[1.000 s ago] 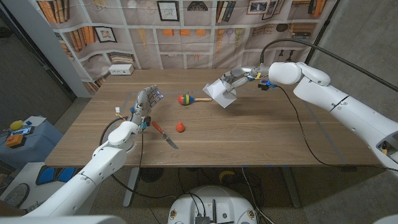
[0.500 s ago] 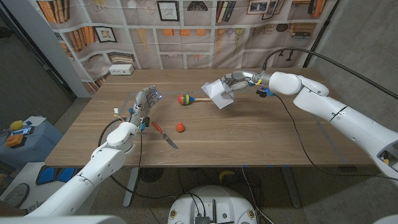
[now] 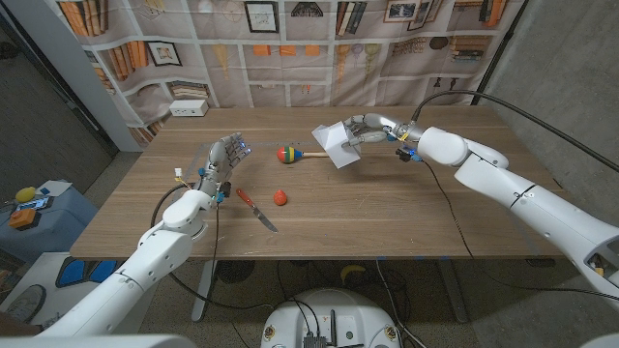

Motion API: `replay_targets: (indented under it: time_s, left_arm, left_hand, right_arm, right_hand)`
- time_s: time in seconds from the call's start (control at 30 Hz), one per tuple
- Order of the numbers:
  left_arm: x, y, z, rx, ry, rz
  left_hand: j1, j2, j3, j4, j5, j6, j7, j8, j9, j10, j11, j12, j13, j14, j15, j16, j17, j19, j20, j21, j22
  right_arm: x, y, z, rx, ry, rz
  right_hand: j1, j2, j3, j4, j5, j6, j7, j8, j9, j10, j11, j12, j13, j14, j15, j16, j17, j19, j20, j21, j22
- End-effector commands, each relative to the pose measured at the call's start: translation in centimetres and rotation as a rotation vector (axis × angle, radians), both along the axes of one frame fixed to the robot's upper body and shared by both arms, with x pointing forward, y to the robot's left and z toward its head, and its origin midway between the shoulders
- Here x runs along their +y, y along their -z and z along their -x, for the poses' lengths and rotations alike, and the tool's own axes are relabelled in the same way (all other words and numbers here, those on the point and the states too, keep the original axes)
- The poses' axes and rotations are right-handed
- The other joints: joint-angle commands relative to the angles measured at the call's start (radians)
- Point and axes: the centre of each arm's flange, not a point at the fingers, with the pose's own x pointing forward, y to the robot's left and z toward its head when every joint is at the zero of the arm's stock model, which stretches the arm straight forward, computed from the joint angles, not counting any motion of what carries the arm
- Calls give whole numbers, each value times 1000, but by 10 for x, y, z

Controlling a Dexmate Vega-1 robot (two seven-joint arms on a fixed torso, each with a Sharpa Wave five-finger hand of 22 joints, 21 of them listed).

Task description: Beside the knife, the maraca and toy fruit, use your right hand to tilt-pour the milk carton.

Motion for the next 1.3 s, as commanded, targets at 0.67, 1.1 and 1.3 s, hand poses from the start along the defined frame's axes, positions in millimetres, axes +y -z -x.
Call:
replay_targets:
  time_s: [0.67,1.1,1.3]
  left_arm:
    - [-1,-10,-2,9,19,-26]
    - [-1,-8,1,20,22,-30]
    - [-2,-11,-2,16,28,-33]
  left_hand:
    - [-9,69,5,-5,-2,6,0,2,2,-1,7,-1,5,-1,-1,8,3,-1,5,3,5]
    - [-11,69,6,-4,-2,6,1,1,2,-2,5,-1,5,-1,0,9,4,0,5,4,5]
    - [-11,69,6,-5,-2,5,0,1,2,-1,7,-1,5,-1,1,9,4,1,6,4,5]
  right_arm:
    - [12,55,-14,-29,-26,-230]
    - [21,77,-23,-52,-35,-294]
    - [26,82,-29,-59,-39,-304]
  right_hand:
    - [25,8,-6,-5,-2,27,-5,9,-2,21,3,8,6,10,-102,10,7,26,-18,11,3]
    - [39,10,-9,-7,-5,25,-11,7,-2,22,0,6,6,10,-103,12,9,27,-23,9,3]
    - [45,10,-10,-8,-6,25,-11,7,-3,24,-3,6,7,10,-105,13,10,32,-28,10,3]
